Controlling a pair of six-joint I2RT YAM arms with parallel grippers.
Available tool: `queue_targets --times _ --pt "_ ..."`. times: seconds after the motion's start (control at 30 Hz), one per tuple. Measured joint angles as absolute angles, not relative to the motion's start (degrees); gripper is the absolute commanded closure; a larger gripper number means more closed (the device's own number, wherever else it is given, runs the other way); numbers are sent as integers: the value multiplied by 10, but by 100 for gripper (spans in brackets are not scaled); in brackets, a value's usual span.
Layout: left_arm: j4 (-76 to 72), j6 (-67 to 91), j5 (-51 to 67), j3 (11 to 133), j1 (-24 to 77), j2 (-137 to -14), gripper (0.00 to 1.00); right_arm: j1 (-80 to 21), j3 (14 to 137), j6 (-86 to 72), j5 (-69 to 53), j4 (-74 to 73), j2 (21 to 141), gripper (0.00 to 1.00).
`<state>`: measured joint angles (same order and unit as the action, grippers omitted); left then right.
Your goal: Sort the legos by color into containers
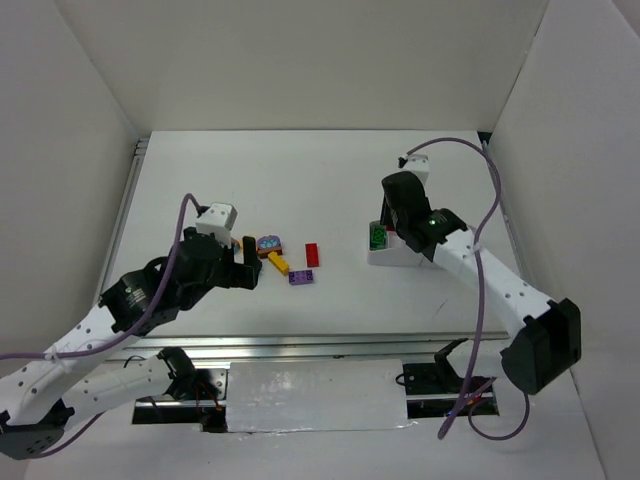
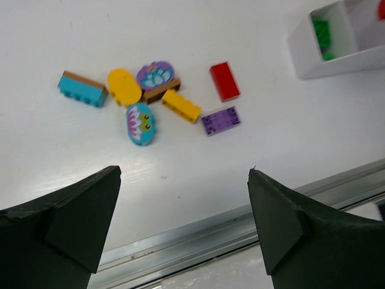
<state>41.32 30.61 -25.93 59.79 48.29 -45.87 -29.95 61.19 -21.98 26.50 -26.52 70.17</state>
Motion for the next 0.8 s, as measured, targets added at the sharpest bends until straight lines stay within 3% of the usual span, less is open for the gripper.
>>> queue_targets --times 0.2,0.4,0.5,0.53,0.77,0.8 --pt "437 306 -268 562 483 -468 1 -282 675 -204 321 -316 794 100" --pt "436 304 -266 562 483 -465 1 -278 678 -198 334 -322 802 92" --pt "435 304 -263 562 483 -462 1 -276 678 -198 335 -322 805 82" --pt "435 304 -262 562 483 -460 1 -276 678 -198 334 -322 806 74" --pt "432 303 -254 562 483 -453 1 -275 664 -199 325 -319 809 68" --pt "432 302 -252 562 483 -453 0 -275 663 -199 325 -320 810 63"
